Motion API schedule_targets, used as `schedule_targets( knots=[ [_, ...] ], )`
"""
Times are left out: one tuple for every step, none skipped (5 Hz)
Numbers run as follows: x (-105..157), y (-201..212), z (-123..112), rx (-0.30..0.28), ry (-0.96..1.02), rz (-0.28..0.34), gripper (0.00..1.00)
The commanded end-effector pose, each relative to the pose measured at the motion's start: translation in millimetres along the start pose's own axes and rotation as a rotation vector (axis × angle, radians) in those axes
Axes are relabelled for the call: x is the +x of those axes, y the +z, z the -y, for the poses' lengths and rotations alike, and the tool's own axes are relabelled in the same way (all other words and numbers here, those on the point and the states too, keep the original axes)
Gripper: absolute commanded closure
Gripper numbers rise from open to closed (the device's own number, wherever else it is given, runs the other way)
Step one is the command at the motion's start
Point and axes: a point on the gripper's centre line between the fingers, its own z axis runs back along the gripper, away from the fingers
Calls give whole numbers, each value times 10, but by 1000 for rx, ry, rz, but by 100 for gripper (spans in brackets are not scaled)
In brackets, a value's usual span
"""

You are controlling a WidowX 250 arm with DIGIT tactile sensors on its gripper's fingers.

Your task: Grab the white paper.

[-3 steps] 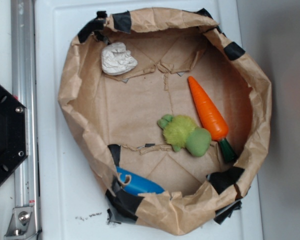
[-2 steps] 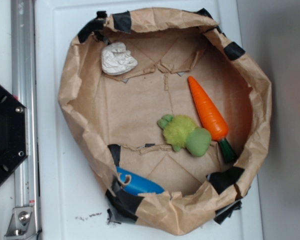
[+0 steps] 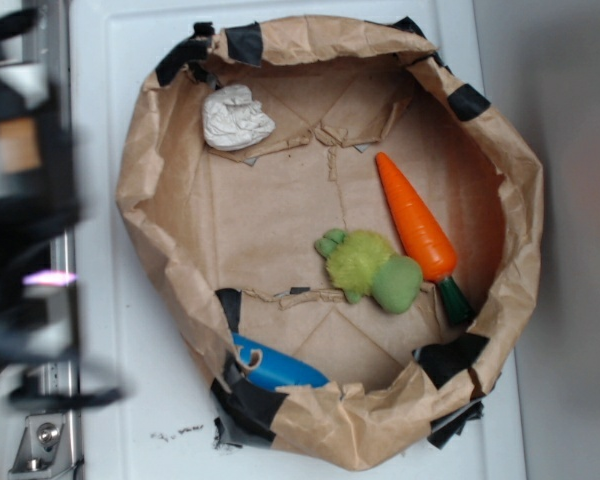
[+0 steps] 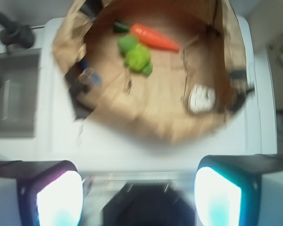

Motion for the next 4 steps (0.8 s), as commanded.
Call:
schedule_targets(
  knots=[
    [677, -590, -222, 85, -142, -47, 0],
    [661, -1120, -285, 140, -305, -168, 0],
    [568, -1536, -386, 157, -392, -236, 0],
    [422, -1658, -487, 168, -473, -235, 0]
  ],
)
